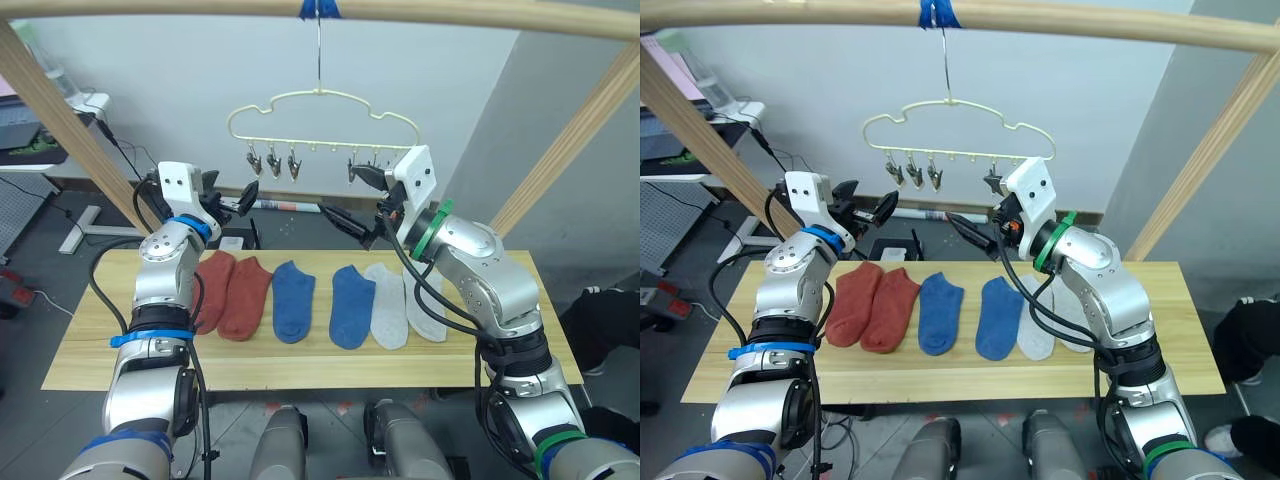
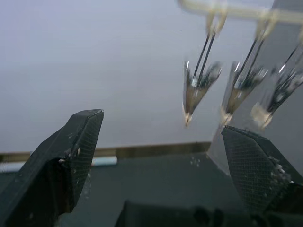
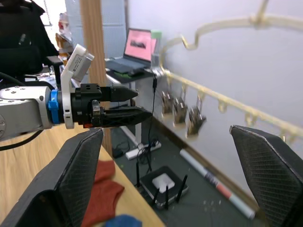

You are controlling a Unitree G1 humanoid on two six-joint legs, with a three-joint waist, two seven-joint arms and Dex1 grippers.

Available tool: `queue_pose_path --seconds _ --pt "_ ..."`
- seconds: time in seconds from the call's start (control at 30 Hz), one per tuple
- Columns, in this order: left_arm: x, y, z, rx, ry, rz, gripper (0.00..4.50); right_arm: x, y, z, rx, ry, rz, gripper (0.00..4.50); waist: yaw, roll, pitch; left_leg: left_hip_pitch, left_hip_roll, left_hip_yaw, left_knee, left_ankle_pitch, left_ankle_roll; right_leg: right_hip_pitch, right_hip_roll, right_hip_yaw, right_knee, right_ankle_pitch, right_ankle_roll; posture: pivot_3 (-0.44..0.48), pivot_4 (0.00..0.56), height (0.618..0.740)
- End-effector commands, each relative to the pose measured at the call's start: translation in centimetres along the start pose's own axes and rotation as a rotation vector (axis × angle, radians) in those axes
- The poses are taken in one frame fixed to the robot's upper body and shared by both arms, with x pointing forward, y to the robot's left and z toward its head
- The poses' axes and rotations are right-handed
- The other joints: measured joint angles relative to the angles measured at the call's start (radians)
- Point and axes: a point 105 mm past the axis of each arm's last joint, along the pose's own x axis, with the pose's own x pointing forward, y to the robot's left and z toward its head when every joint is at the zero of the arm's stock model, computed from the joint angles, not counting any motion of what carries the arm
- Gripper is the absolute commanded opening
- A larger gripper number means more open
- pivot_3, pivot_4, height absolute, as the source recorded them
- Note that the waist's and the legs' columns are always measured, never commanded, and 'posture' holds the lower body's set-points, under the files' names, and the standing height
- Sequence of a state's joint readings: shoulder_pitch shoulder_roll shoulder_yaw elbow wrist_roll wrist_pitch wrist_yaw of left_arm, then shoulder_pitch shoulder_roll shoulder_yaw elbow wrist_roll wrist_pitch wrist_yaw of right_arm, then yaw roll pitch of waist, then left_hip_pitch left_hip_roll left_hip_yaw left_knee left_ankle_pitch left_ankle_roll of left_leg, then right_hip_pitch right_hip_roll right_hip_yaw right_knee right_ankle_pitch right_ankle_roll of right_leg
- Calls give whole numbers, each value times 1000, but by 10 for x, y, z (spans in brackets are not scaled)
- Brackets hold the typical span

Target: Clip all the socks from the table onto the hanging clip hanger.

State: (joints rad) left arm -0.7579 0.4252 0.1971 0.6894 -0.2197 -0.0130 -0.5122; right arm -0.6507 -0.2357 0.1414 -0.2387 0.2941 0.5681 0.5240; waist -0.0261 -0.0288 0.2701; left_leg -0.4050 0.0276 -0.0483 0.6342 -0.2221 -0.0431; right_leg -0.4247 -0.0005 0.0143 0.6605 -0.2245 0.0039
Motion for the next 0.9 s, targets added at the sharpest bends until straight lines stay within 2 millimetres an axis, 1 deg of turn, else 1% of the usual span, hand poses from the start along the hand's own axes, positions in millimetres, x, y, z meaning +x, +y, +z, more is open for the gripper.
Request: queue_pose_path --seconds 0.03,0.1,0.17,0.23,0.43,0.53,0.63,0.77,0.9 --pt "9 -5 16 44 -55 -18 4454 1 0 17 -41 -42 -6 4500 -5 0 16 -2 0 -1 0 0 0 -2 0 0 0 0 0 -62 370 740" --pt "14 -6 17 60 -64 4 4454 0 -1 17 -38 -39 -15 4500 -8 -1 29 -6 0 -1 1 0 0 -6 0 -1 1 0 0 -67 380 740" --pt "17 -5 18 53 -72 17 4454 0 -1 18 -36 -38 -20 4500 -9 -1 42 -15 1 -1 7 0 0 -15 0 -1 6 1 -1 -73 384 740" --pt "22 -6 22 45 -89 27 4454 -1 -2 18 -33 -37 -30 4500 -12 -1 48 -20 1 -2 10 0 0 -18 0 -2 6 1 -1 -81 381 740" --pt "27 -6 27 50 -113 37 4454 -3 -1 19 -33 -33 -39 4500 -23 -2 58 -21 0 -2 11 0 0 -18 0 -2 6 1 0 -92 379 740" --pt "27 -1 34 56 -138 58 4454 -4 0 21 -39 -37 -41 4500 -25 -3 58 -21 0 -2 11 0 0 -18 0 -3 6 1 0 -95 376 740" --pt "23 5 38 61 -147 79 4454 -3 5 30 -44 -67 -19 4500 -28 -3 59 -21 0 -2 11 0 0 -18 0 -3 6 1 0 -90 373 740" --pt "19 13 38 64 -151 105 4454 -2 11 41 -45 -105 11 4500 -31 -3 59 -21 0 -2 11 0 0 -18 0 -3 6 0 1 -85 372 740" --pt "20 13 47 63 -173 104 4454 0 11 44 -48 -112 12 4500 -31 -3 59 -21 0 -2 11 0 0 -18 0 -3 6 -2 4 -83 369 740"
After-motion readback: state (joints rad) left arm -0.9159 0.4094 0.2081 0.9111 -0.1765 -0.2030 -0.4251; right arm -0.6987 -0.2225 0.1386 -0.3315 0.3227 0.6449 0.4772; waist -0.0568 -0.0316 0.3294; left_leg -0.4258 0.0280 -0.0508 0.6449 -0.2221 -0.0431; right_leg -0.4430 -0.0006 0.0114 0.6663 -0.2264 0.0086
